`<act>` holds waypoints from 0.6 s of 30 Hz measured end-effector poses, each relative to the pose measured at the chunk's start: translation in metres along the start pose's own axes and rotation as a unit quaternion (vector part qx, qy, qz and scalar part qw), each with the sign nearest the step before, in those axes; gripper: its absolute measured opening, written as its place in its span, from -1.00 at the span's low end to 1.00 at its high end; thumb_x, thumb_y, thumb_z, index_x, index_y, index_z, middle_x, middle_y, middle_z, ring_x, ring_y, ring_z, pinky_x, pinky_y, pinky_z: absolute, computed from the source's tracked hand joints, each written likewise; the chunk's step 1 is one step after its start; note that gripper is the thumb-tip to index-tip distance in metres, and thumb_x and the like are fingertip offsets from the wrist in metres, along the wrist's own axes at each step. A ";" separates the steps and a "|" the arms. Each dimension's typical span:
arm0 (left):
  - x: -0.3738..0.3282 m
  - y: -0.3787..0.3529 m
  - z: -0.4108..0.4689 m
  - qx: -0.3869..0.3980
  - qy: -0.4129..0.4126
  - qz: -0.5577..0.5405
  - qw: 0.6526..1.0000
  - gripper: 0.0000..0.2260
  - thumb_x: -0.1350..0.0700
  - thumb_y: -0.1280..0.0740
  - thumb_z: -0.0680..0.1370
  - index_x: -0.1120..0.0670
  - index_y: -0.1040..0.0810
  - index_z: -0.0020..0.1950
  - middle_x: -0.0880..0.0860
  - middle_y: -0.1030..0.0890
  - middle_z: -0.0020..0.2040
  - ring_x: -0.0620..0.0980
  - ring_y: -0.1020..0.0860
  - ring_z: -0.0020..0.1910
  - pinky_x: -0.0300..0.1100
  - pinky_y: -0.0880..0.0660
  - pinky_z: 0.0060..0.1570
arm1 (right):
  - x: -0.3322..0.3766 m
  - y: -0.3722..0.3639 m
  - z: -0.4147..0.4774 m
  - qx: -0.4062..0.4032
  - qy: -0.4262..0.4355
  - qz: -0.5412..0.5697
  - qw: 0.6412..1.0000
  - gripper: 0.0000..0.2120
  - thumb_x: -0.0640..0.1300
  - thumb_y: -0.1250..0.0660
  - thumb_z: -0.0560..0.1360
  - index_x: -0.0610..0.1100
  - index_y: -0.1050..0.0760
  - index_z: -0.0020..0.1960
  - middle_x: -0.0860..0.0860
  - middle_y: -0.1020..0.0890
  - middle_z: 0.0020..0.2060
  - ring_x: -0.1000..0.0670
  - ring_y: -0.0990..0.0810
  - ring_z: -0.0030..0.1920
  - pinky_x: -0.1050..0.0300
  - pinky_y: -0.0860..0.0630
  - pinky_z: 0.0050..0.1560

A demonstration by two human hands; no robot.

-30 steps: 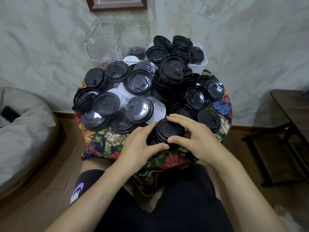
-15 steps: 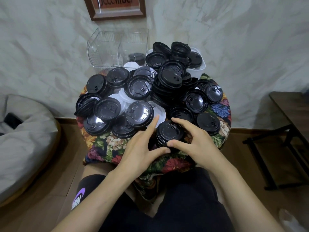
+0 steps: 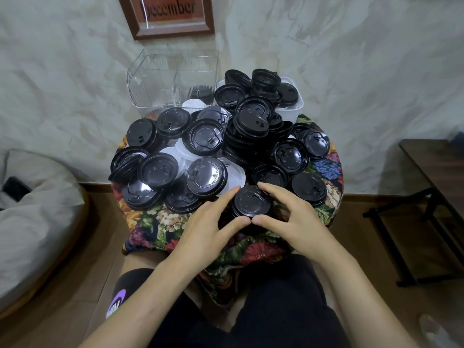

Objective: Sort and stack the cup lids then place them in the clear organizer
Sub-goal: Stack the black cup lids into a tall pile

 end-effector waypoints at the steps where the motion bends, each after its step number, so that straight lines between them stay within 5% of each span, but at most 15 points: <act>1: 0.000 0.000 0.000 0.002 -0.005 0.002 1.000 -0.38 -0.46 -0.19 0.49 -0.44 -0.21 0.55 -0.46 -0.47 0.15 -0.34 -0.43 0.19 -0.35 -0.35 0.21 | 0.000 0.001 0.000 -0.001 0.005 -0.006 1.000 -0.28 0.28 -0.51 0.42 0.24 -0.39 0.53 0.47 -0.41 0.38 0.41 -0.35 0.41 0.24 -0.32 0.48; 4: -0.002 0.000 -0.001 -0.001 -0.006 0.009 1.000 -0.46 -0.46 -0.18 0.48 -0.54 -0.16 0.45 -0.50 -0.43 0.07 -0.45 -0.39 0.15 -0.46 -0.30 0.14 | 0.000 0.001 -0.002 0.003 0.007 -0.005 1.000 -0.29 0.22 -0.50 0.44 0.20 -0.39 0.55 0.48 -0.41 0.36 0.40 -0.35 0.41 0.31 -0.30 0.43; 10: -0.007 0.003 -0.001 0.009 -0.004 0.001 1.000 -0.41 -0.43 -0.21 0.52 -0.41 -0.20 0.54 -0.54 -0.43 0.18 -0.41 -0.37 0.25 -0.42 -0.30 0.21 | -0.006 0.005 -0.004 0.011 -0.015 0.065 0.998 -0.37 0.03 -0.55 0.51 0.22 -0.42 0.52 0.32 -0.55 0.37 0.34 -0.46 0.39 0.04 -0.47 0.45; 18: -0.014 -0.003 0.002 -0.008 0.014 -0.027 1.000 -0.39 -0.38 -0.40 0.47 -0.36 -0.27 0.45 -0.31 -0.54 0.30 -0.25 -0.47 0.32 -0.08 -0.44 0.33 | -0.004 0.020 0.003 0.016 -0.005 0.084 0.996 -0.53 -0.14 -0.45 0.60 0.09 -0.51 0.48 0.20 -0.60 0.35 0.24 -0.53 0.37 0.09 -0.52 0.40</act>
Point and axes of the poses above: each hand's wrist, its own z-axis towards the middle knuckle, its own y-axis out of the back of the hand, x = y × z, the point moved 3 cm from there along z, towards the middle knuckle
